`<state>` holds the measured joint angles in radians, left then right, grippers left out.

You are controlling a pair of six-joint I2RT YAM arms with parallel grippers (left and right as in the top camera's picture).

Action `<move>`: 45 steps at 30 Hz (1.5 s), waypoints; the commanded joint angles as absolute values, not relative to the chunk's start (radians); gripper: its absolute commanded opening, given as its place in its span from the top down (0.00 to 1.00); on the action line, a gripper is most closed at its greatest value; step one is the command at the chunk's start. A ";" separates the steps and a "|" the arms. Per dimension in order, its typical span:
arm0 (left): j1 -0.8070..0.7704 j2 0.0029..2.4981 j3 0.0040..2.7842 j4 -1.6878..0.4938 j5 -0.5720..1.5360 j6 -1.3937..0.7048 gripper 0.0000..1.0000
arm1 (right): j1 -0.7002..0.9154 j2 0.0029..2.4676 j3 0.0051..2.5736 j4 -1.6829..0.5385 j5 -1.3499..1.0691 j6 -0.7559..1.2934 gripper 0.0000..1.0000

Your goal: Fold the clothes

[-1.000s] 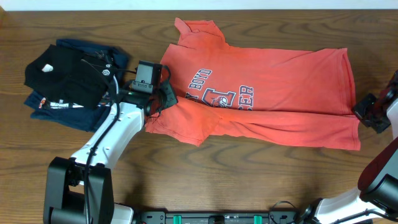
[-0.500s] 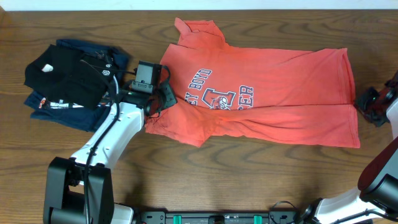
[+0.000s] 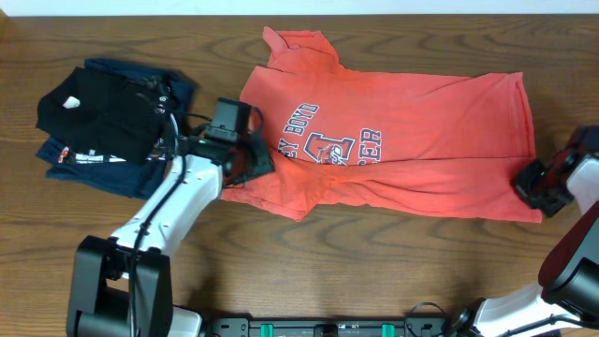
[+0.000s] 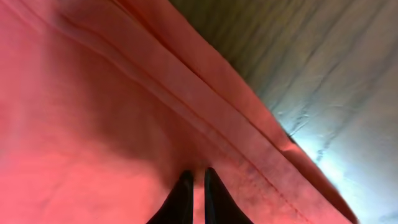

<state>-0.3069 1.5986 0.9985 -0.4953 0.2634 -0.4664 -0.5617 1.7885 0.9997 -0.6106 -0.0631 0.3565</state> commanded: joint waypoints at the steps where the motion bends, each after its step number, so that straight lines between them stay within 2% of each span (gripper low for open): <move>1: -0.377 1.599 1.000 -0.513 0.305 -0.331 0.40 | -0.555 1.786 0.958 -0.576 -0.053 0.358 0.92; 3: -0.418 1.601 1.000 -0.515 0.302 -0.295 0.37 | -0.555 1.786 0.943 -0.559 -0.053 0.358 0.92; 9: -0.516 1.635 1.000 -0.500 0.302 -0.220 0.37 | -0.555 1.786 0.939 -0.557 -0.054 0.358 0.92; 13: -0.567 1.686 1.000 -0.465 0.302 -0.175 0.43 | -0.555 1.786 0.939 -0.557 -0.054 0.358 0.92; 21: -0.633 1.782 1.000 -0.428 0.238 -0.127 0.44 | -0.555 1.786 0.939 -0.556 -0.053 0.358 0.92; 23: -0.635 1.795 1.000 -0.429 0.197 -0.127 0.50 | -0.555 1.786 0.939 -0.557 -0.054 0.358 0.92; 25: -0.635 1.797 1.001 -0.427 0.165 -0.127 0.70 | -0.555 1.786 0.939 -0.557 -0.054 0.358 0.92; 27: -0.633 1.791 1.006 -0.424 0.163 -0.127 0.81 | -0.555 1.786 0.939 -0.556 -0.054 0.358 0.92; 28: -0.631 1.787 1.013 -0.424 0.159 -0.127 0.91 | -0.555 1.786 0.939 -0.556 -0.053 0.358 0.92; 29: -0.630 1.779 1.021 -0.424 0.159 -0.127 0.94 | -0.555 1.786 0.939 -0.554 -0.053 0.358 0.92; 35: -0.629 1.739 1.063 -0.416 0.067 -0.127 0.94 | -0.555 1.786 0.939 -0.553 -0.053 0.358 0.92; 40: -0.627 1.737 1.074 -0.330 -0.066 -0.128 0.94 | -0.555 1.786 0.939 -0.553 -0.053 0.358 0.92; 45: -0.606 1.737 1.074 -0.232 -0.099 -0.136 0.94 | -0.555 1.786 0.939 -0.553 -0.052 0.358 0.92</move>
